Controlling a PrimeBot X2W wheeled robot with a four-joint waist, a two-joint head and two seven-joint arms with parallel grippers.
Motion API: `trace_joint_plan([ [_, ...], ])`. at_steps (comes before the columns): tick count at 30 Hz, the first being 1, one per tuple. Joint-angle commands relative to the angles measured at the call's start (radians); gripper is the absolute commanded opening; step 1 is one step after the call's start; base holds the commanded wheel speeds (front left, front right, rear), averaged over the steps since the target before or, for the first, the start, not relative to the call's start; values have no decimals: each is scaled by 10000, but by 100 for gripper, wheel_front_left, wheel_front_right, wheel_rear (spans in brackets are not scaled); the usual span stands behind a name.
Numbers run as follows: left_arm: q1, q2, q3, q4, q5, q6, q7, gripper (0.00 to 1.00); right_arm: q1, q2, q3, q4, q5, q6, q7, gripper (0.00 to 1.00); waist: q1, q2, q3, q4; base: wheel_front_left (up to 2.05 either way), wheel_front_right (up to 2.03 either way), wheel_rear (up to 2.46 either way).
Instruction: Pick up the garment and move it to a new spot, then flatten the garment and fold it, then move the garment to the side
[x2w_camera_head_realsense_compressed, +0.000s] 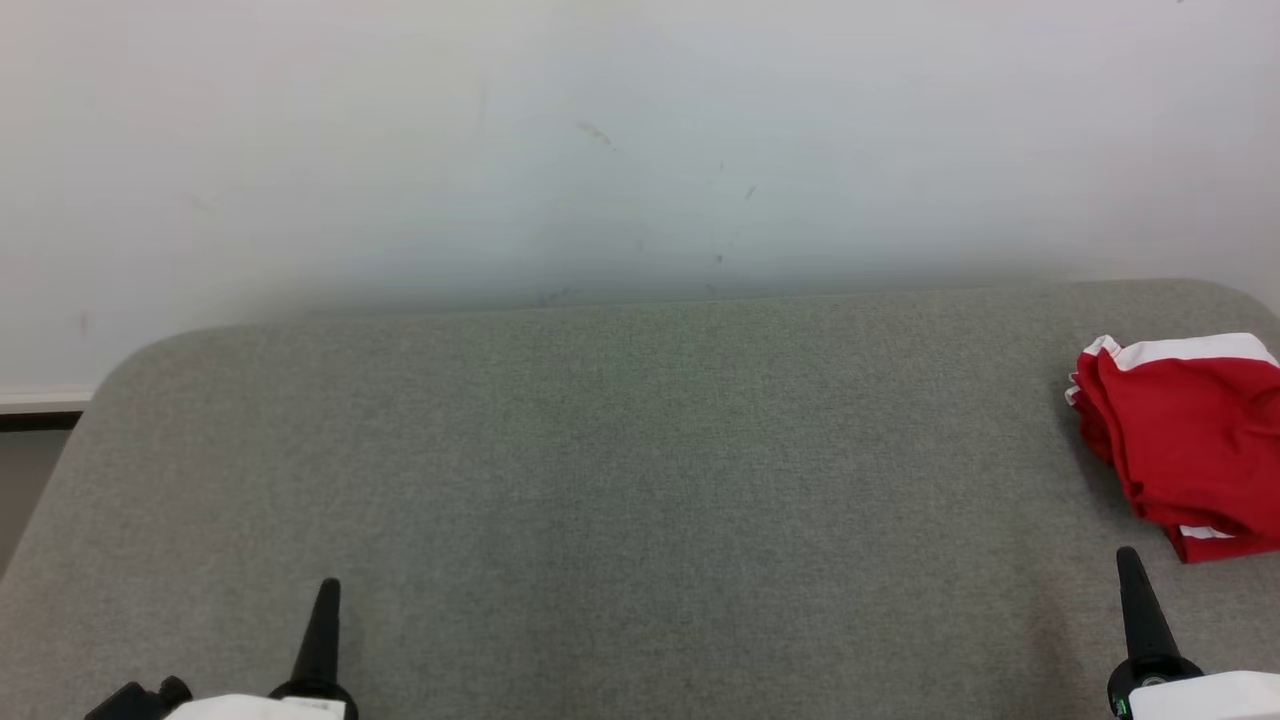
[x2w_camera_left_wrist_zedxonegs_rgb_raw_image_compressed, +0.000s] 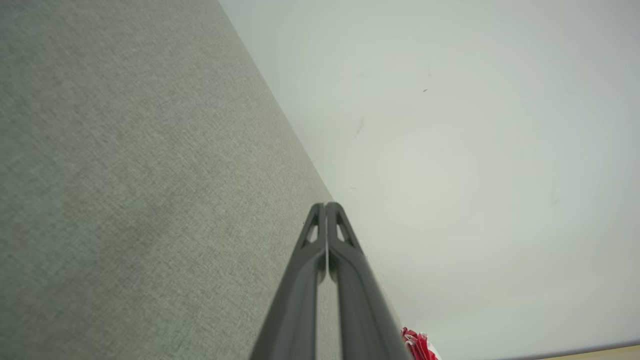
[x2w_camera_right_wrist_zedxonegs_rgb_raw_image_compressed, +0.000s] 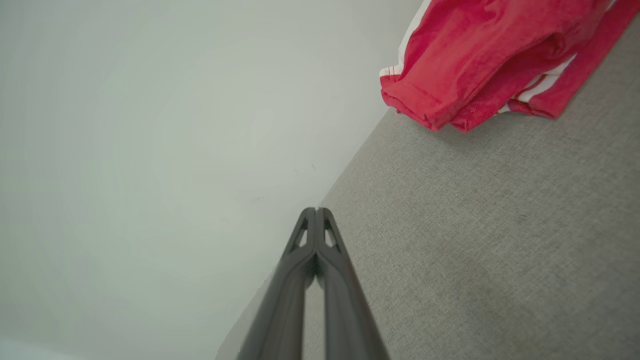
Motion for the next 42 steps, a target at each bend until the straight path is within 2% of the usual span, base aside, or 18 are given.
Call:
trace_joint_plan([
  [1, -196, 72, 70, -104, -354, -50, 75, 0, -212, -14, -102, -132, 274, -11, 70, 0, 0, 0, 7, 12, 0, 0, 0],
  [42, -473, 95, 368, -167, -3733, -179, 997, 0, -347, 191, -720, -126, 3180, -17, 1000, 0, 0, 0, 145, 274, 0, 0, 0],
])
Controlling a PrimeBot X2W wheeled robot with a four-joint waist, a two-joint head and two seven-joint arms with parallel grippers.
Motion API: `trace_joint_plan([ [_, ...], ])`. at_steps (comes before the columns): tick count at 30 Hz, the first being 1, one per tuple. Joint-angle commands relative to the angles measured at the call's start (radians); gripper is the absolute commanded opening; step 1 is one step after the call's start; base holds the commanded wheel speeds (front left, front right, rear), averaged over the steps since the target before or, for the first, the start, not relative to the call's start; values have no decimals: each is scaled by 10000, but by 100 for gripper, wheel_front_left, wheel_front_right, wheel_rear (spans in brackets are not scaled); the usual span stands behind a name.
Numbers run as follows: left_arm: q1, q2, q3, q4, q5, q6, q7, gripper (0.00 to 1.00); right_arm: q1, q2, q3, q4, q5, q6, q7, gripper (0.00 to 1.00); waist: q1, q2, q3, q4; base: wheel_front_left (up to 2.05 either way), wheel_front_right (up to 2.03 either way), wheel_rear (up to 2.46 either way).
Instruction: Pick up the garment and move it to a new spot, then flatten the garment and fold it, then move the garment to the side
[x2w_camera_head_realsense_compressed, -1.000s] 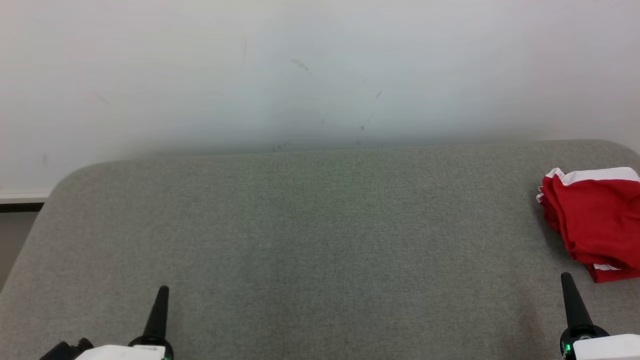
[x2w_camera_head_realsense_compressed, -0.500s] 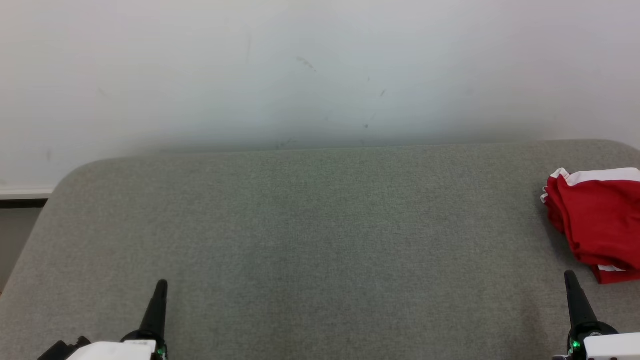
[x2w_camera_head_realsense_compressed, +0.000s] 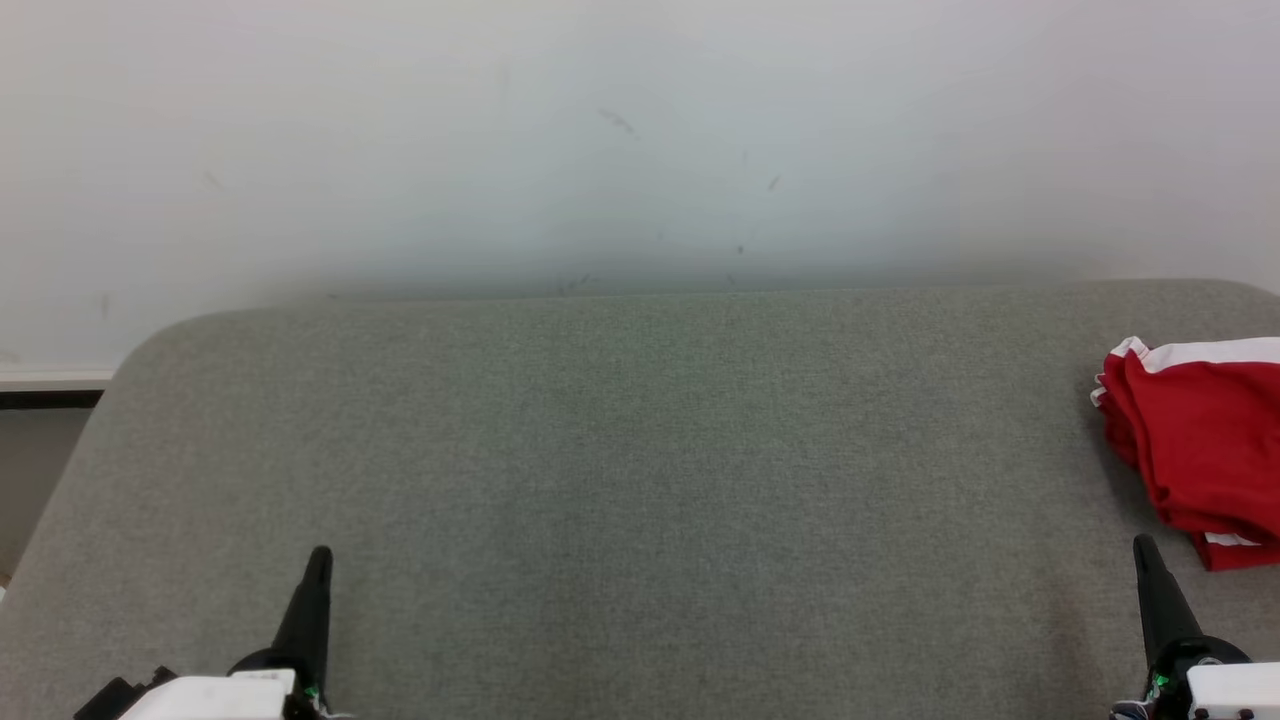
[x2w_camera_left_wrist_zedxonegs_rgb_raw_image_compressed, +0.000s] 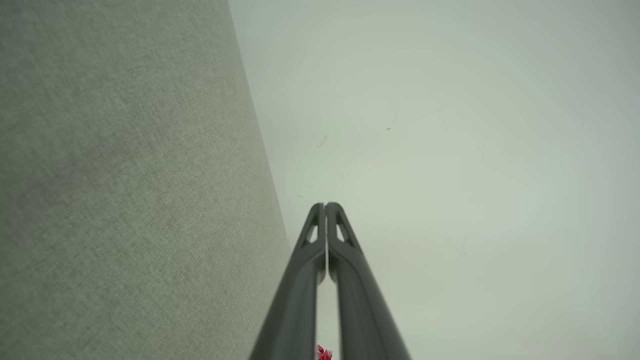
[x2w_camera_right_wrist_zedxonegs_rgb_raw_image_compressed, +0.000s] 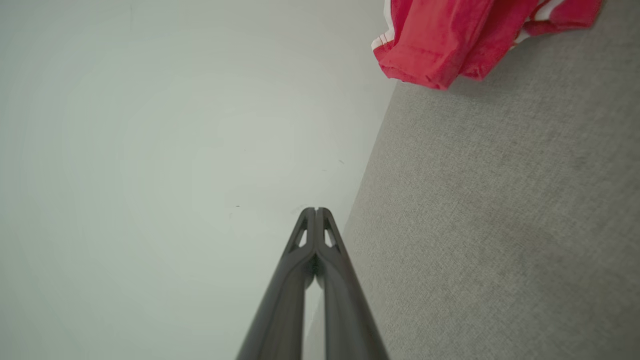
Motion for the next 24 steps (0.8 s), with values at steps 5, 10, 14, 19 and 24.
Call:
trace_joint_plan([
  [5, -127, 79, 80, -63, -490, -73, 131, 0, -128, 27, -114, -75, 431, -18, 120, 0, 0, 0, 18, 35, 0, 0, 0],
  [10, -159, 81, 108, -69, -880, -92, 225, 0, -144, 49, -177, -73, 692, -19, 212, 0, 0, 0, 36, 68, 0, 0, 0],
  [14, -180, 81, 131, -72, -1082, -96, 293, 0, -161, 61, -227, -71, 938, -20, 288, 0, 0, 0, 50, 94, 0, 0, 0],
  [19, -204, 82, 152, -74, -1446, -106, 379, 0, -174, 81, -293, -63, 1197, -21, 367, 0, 0, 0, 67, 127, 0, 0, 0],
  [24, -205, 80, 154, -72, -1469, -110, 398, 0, -178, 78, -292, -62, 1197, -21, 388, 0, 0, 0, 70, 132, 0, 0, 0],
])
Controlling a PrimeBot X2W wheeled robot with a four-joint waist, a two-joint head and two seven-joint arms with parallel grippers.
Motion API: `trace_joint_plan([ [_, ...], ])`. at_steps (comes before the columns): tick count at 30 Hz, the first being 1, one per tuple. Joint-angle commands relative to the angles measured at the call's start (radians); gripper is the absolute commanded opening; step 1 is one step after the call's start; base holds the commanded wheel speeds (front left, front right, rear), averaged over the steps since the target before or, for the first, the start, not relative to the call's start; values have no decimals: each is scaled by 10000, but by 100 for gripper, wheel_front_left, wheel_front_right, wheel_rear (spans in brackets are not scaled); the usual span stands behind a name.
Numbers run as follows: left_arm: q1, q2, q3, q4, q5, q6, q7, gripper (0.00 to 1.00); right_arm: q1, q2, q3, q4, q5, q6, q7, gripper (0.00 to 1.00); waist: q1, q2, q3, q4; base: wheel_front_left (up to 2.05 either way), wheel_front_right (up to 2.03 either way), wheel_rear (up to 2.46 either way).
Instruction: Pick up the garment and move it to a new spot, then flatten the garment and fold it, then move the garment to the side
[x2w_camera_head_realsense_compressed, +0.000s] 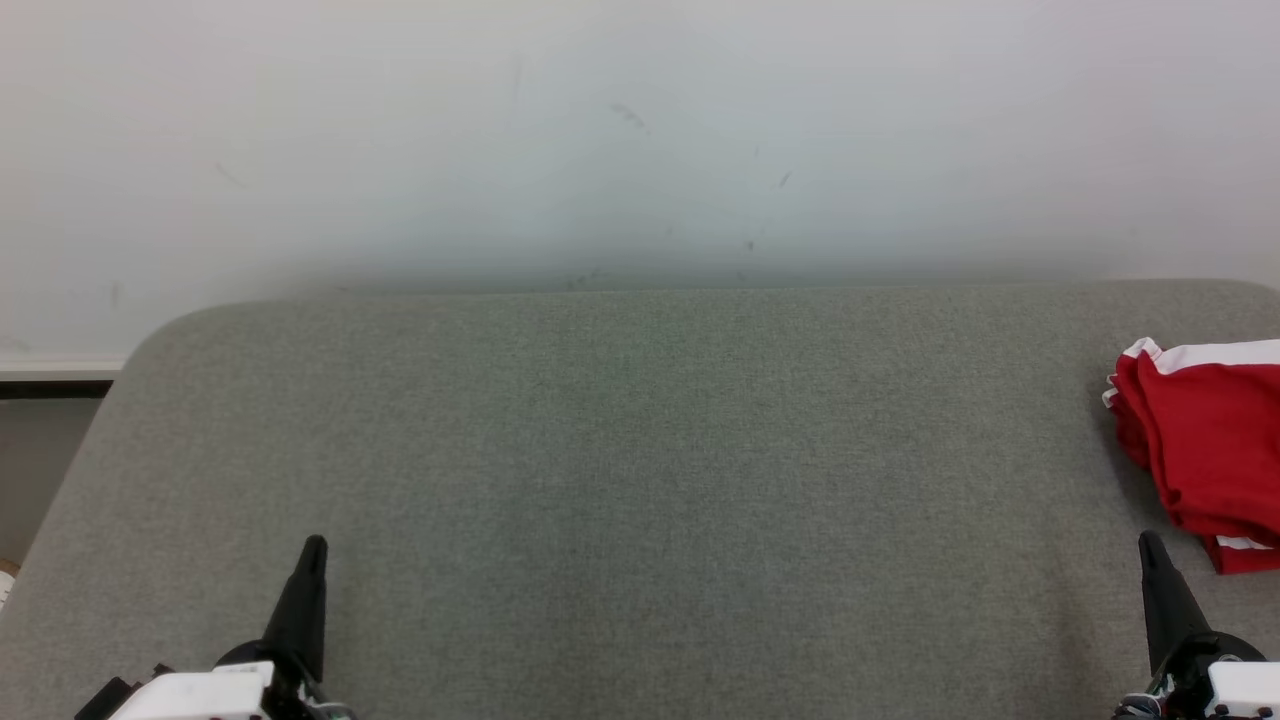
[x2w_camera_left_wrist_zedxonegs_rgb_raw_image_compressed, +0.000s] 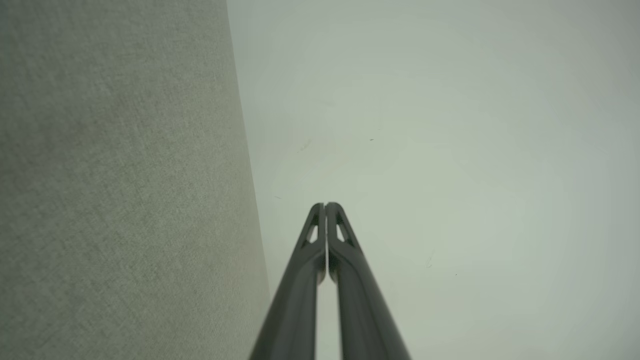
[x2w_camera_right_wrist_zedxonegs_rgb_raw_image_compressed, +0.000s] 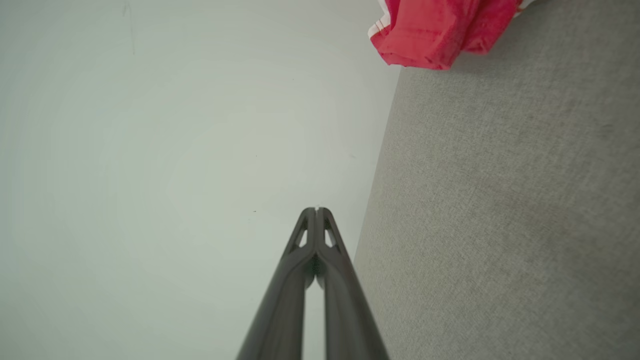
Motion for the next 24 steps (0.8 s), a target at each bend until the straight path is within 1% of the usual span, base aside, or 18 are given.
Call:
trace_joint_plan([
  [1, -80, 62, 24, -26, -139, -69, 41, 0, -117, -6, -41, -35, 21, -21, 32, 0, 0, 0, 0, -1, 0, 0, 0],
  [24, -78, 62, 22, -28, -140, -70, 40, 0, -117, -2, -48, -35, 11, -21, 41, 0, 0, 0, 0, -1, 0, 0, 0],
])
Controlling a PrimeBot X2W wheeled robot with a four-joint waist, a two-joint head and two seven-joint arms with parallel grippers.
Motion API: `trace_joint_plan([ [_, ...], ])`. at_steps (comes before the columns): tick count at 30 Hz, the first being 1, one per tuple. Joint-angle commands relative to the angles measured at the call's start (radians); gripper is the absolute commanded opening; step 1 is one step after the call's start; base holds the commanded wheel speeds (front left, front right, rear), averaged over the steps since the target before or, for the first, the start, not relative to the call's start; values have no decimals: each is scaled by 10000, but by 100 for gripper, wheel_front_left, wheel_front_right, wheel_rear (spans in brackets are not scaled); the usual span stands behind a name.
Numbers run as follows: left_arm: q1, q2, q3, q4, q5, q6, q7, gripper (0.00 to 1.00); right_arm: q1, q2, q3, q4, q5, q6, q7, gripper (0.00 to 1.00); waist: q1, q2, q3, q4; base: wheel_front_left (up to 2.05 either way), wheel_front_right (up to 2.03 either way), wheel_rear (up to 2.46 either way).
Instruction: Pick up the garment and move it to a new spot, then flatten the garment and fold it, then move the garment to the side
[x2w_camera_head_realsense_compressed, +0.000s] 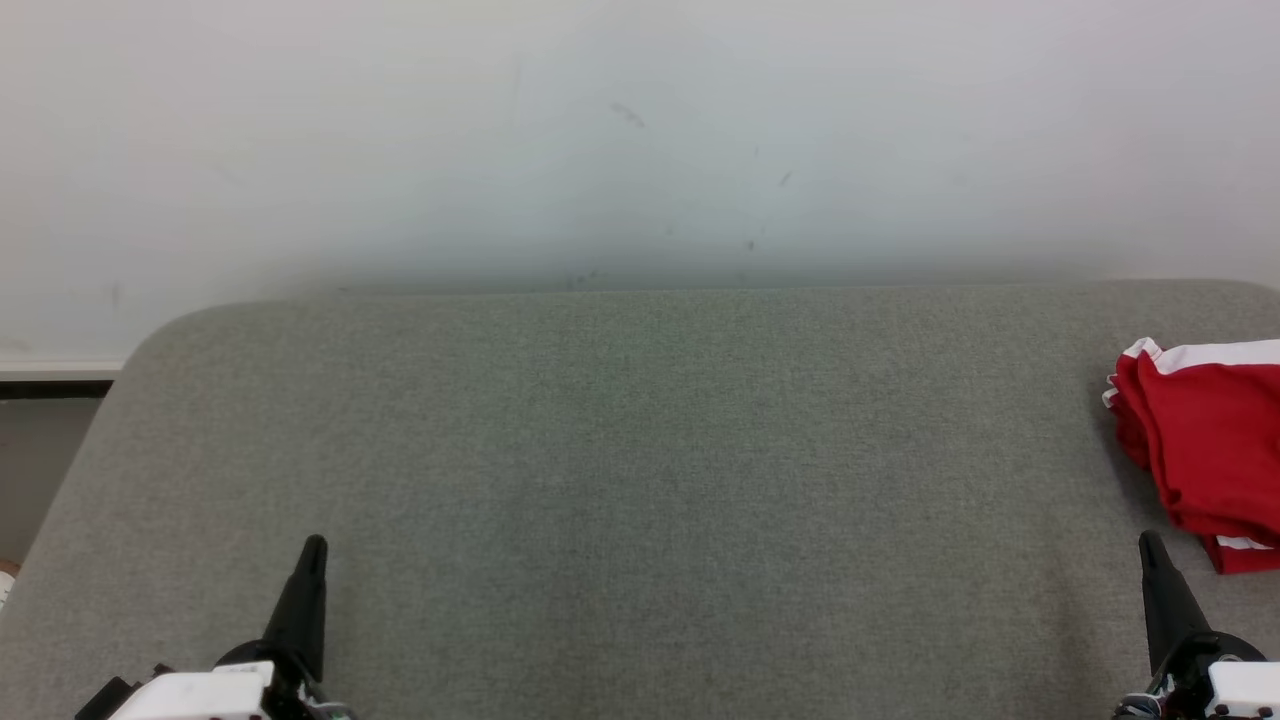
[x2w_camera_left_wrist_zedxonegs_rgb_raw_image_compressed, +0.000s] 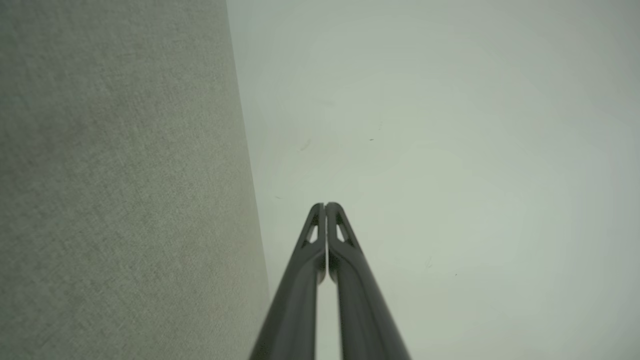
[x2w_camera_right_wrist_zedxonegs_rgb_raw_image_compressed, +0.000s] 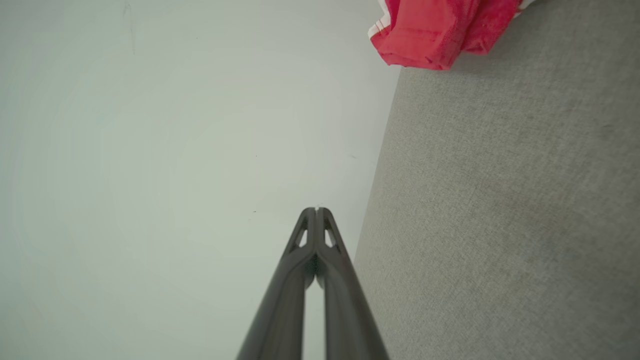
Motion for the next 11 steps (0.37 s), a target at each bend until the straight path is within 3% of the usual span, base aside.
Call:
trace_joint_plan([
  [1, -76, 62, 22, -28, -140, -70, 40, 0, -116, -5, -43, -35, 11, -21, 41, 0, 0, 0, 0, 0, 0, 0, 0],
  [11, -76, 62, 21, -29, -140, -70, 39, 0, -117, -3, -45, -35, 8, -21, 44, 0, 0, 0, 0, 0, 0, 0, 0],
])
